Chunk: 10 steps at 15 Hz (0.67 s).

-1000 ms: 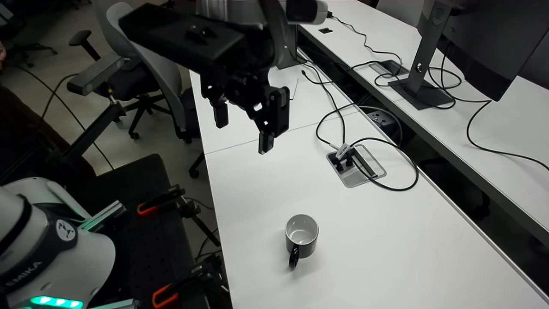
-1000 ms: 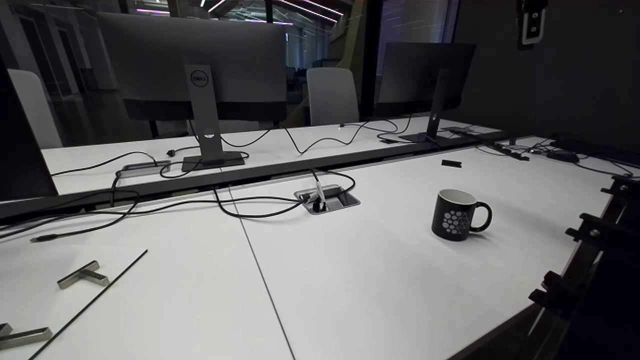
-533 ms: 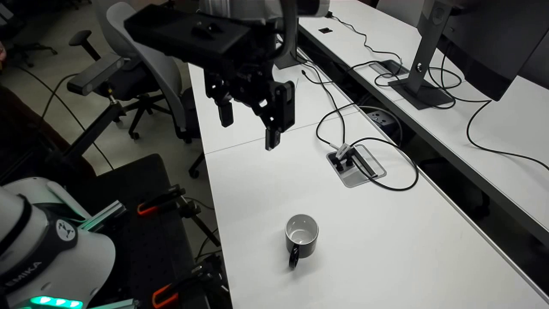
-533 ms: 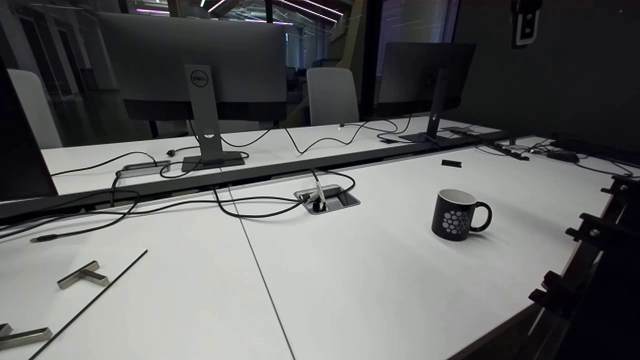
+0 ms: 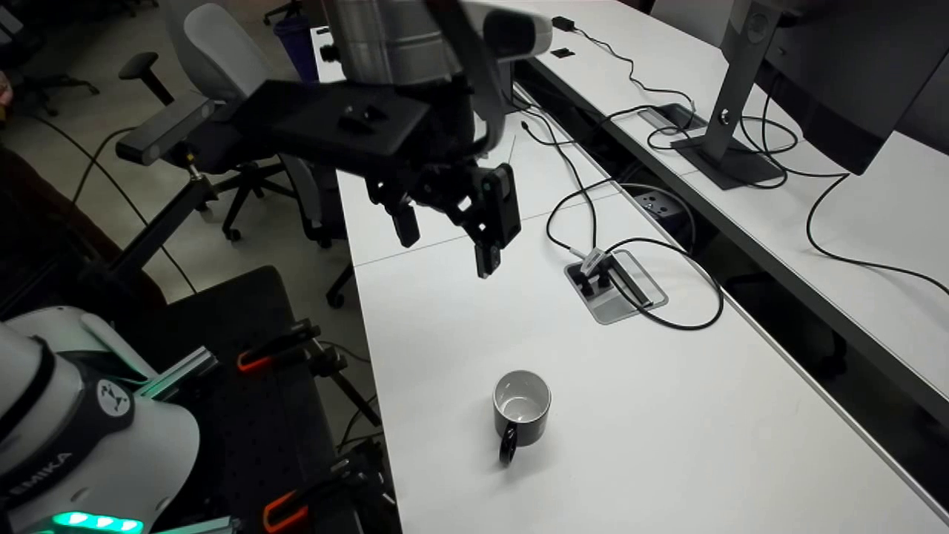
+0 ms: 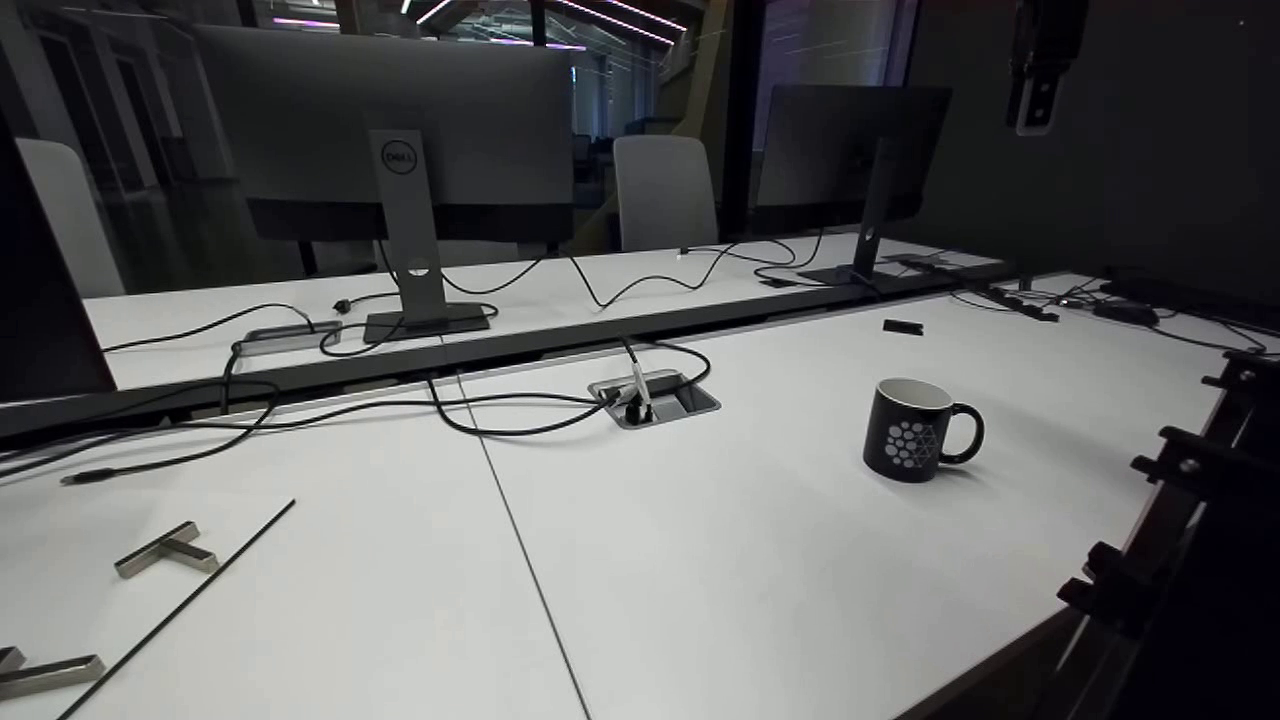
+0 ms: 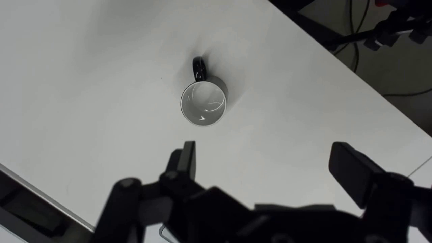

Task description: Move the cup to the left

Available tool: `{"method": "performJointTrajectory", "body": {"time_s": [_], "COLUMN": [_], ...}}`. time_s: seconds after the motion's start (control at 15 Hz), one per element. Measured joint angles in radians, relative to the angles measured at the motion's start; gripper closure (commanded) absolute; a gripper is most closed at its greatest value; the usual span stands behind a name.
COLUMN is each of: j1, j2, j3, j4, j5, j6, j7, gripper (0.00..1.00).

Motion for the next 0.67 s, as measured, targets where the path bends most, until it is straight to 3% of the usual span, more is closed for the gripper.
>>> {"method": "performJointTrajectory", "body": {"time_s": [0.67], "j1": [-0.027], "j2": [0.145], "j3": [-0.029], "j4": [-0.057], "j5": [-0.001], "j6": [0.159], "j7": [-0.101], "gripper": [0.00]}}
